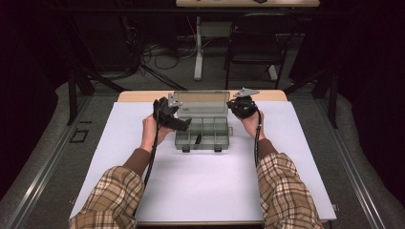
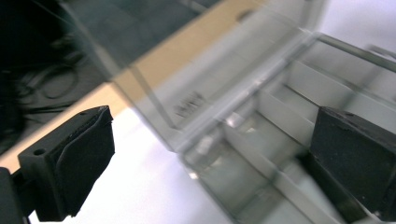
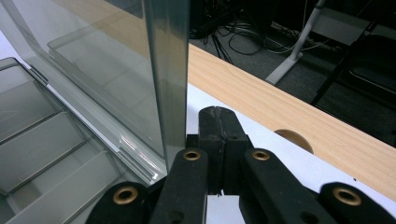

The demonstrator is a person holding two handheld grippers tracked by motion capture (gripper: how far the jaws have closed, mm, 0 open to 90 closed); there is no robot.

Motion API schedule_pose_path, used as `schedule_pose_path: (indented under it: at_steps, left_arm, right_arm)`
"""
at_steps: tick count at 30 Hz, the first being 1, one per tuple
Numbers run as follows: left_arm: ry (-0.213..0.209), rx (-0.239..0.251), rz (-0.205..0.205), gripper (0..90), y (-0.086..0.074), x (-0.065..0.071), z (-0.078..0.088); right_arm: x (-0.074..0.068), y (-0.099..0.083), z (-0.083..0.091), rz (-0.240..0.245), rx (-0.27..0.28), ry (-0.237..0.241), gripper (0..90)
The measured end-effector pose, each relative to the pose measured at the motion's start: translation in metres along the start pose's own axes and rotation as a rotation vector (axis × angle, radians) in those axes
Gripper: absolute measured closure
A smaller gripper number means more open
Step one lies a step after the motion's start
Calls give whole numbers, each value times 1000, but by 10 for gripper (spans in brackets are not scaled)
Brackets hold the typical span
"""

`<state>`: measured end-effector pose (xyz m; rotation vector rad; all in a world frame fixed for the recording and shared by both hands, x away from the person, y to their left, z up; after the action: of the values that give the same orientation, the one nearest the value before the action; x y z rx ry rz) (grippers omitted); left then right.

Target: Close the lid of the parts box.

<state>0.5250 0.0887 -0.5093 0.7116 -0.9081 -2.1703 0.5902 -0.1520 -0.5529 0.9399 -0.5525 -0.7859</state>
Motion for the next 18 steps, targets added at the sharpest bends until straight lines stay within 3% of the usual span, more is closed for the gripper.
schedule_pose_path:
  at_steps: [2, 6, 9, 13, 18]
  left_arm:
    - [8, 0, 4, 12, 4, -5, 2]
    - [61, -2, -2, 150, 22, -23, 7]
    - [74, 3, -7, 216, 31, -30, 9]
    - [81, 5, -14, 307, 36, -35, 9]
    - [54, 7, -28, 451, 36, -35, 9]
  right_arm:
    - [0, 0, 0, 0, 1, -1, 900]
    - [0, 1, 1, 1, 4, -1, 900]
    - [-1, 0, 1, 2, 9, 0, 900]
    - [-1, 0, 3, 8, 11, 1, 900]
    - [-2, -1, 4, 12, 15, 3, 900]
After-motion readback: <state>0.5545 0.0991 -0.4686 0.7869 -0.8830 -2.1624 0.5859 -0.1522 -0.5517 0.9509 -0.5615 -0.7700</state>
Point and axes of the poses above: each handheld gripper's, and its own axes: z roughly backward along the jaws, y roughly out of its top, x roughly to its right, the point moved 7 cm from there along -z, roughly forward along the jaws, and after that the axes turned 1 degree about y, right-handed, at the moved point
